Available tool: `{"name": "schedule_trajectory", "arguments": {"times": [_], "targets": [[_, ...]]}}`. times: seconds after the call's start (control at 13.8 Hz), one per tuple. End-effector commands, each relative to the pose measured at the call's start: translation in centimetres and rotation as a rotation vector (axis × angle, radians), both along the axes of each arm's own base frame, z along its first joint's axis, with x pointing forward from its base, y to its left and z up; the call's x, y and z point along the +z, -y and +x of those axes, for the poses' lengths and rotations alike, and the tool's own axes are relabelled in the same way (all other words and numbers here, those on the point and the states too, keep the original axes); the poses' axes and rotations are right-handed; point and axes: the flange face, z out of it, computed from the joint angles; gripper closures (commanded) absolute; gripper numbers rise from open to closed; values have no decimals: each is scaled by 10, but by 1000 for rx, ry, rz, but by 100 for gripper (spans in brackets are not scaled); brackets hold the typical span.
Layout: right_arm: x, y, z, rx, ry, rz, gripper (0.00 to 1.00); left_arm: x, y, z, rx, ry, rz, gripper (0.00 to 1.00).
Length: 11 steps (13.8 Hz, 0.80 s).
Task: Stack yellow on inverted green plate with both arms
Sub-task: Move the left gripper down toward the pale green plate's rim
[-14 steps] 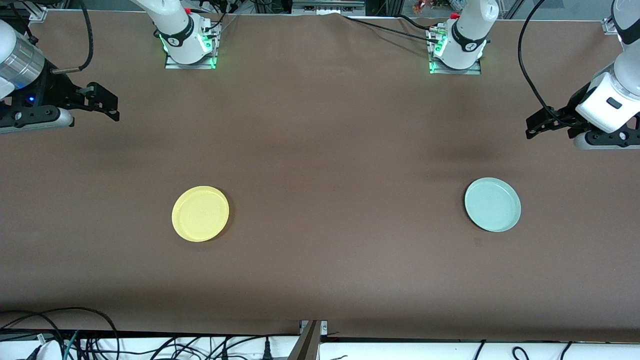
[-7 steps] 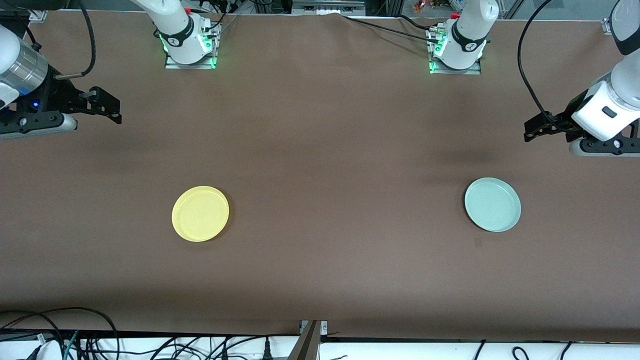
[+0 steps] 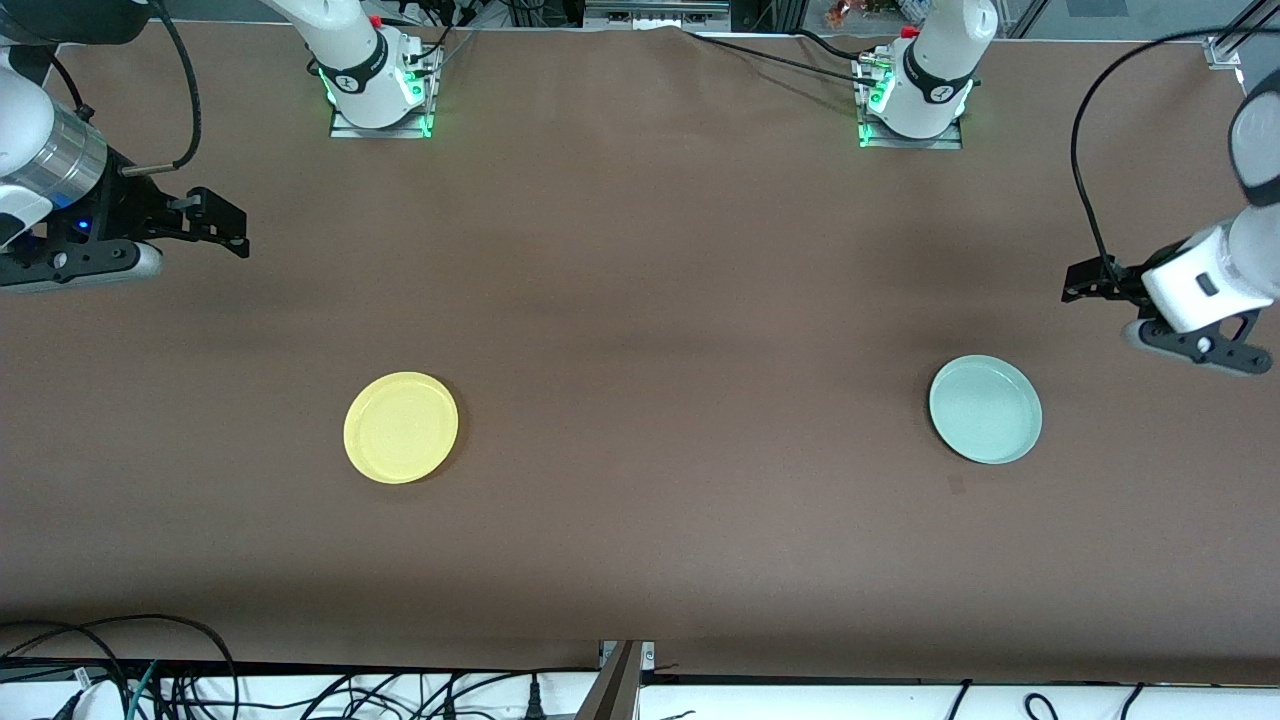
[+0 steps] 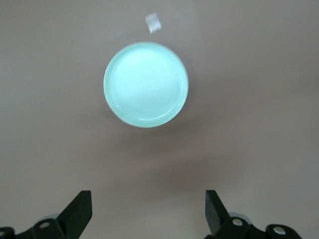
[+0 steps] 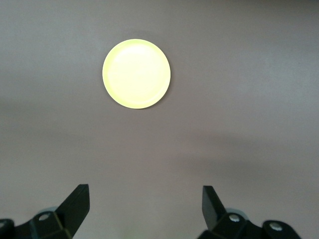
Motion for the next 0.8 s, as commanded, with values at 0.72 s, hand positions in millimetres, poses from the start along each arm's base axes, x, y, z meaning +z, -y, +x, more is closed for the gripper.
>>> {"name": "schedule_trajectory", "arguments": {"times": [0.72], "targets": [[-11, 2, 5, 8, -1, 21, 0, -239, -118, 66, -268, 291, -211, 0]]}}
